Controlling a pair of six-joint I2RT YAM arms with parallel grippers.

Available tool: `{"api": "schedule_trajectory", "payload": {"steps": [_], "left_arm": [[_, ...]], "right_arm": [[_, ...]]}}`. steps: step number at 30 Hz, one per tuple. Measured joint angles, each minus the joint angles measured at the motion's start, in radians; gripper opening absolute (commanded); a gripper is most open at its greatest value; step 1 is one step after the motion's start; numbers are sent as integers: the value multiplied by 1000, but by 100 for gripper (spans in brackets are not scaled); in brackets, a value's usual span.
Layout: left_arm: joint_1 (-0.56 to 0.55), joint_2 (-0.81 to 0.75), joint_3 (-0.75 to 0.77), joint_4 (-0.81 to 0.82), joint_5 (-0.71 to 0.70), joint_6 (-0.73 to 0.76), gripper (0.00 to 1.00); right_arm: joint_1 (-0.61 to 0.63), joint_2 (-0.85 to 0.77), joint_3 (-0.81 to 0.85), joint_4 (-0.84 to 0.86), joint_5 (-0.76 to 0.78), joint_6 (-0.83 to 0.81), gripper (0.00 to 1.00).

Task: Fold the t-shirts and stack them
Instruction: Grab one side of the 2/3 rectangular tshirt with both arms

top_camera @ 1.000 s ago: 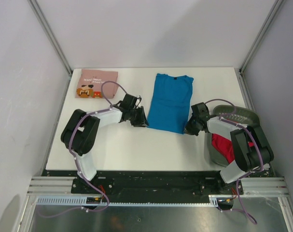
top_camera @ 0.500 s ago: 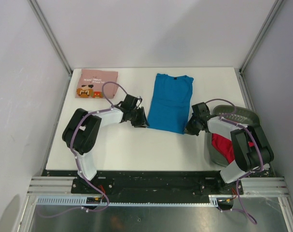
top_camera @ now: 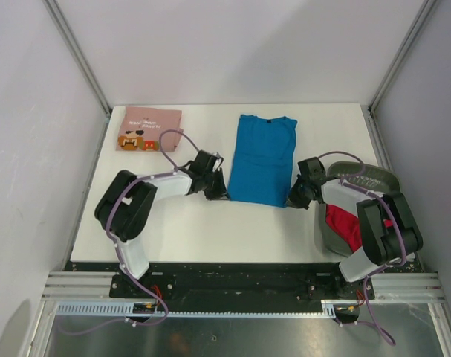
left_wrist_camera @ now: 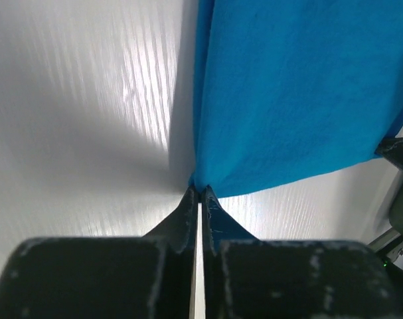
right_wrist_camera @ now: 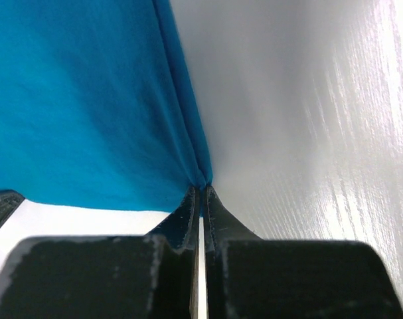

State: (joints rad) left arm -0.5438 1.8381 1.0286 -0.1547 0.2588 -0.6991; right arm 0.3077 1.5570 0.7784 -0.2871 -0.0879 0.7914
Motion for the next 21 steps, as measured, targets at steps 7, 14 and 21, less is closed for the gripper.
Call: {"api": "schedule_trajectory", "payload": {"steps": [7, 14, 21], "left_arm": [[-59, -156, -170, 11, -29, -46, 0], [-193, -454, -396, 8, -89, -122, 0], [-317, -787, -571, -30, -150, -229, 0]], "right_arm": [[5, -86, -52, -67, -10, -50, 0], [113, -360, -179, -191, -14, -42, 0], [251, -714, -263, -375, 5, 48, 0]]}}
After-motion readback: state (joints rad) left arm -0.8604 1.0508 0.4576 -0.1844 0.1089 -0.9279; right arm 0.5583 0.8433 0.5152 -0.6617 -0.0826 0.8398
